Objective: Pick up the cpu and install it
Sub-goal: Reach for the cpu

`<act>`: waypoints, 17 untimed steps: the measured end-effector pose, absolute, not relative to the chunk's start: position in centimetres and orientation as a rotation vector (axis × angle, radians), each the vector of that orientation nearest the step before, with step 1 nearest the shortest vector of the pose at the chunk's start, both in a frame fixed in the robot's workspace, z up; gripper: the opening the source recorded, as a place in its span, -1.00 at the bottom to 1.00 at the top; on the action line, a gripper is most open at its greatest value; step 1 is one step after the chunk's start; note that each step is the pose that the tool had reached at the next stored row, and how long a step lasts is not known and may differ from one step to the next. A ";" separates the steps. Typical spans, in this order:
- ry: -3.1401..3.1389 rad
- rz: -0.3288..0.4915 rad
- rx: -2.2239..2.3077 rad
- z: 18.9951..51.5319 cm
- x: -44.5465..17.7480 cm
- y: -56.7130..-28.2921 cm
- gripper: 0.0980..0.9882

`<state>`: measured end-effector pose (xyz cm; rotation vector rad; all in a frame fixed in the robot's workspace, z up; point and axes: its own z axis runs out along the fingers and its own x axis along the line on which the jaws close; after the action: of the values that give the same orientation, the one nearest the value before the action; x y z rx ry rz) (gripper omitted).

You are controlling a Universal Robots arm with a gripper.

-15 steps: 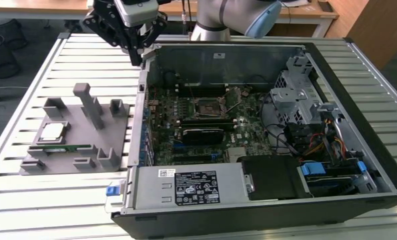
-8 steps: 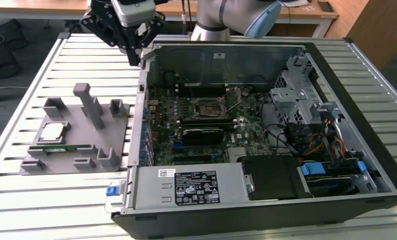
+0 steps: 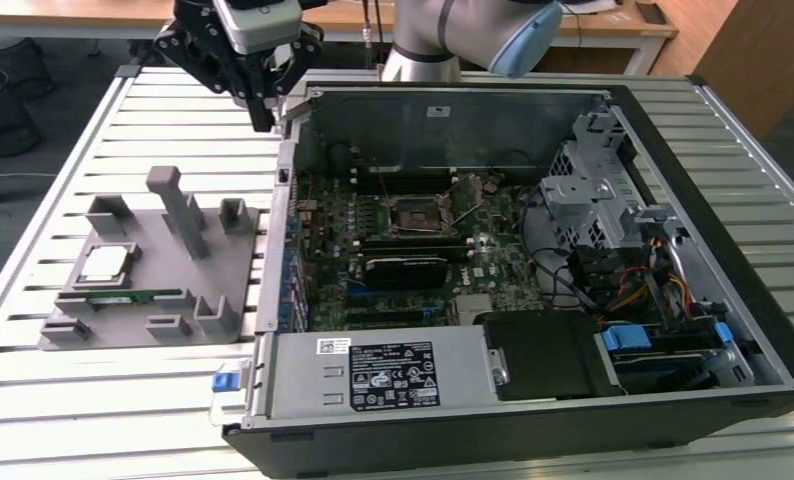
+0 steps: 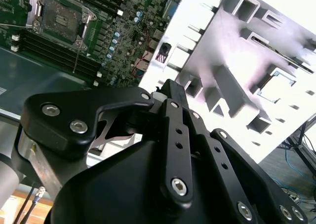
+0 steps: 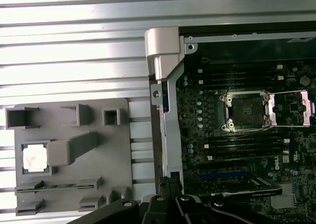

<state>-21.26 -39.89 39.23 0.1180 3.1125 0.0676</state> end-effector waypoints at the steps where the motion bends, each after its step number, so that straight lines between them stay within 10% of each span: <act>1: 3.113 0.068 0.118 39.2 -21.3 -39.9 -0.98; 17: 3.112 0.068 0.118 39.2 -22.4 -39.9 -0.98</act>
<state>-22.44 -39.89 39.21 0.1181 3.1125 0.0677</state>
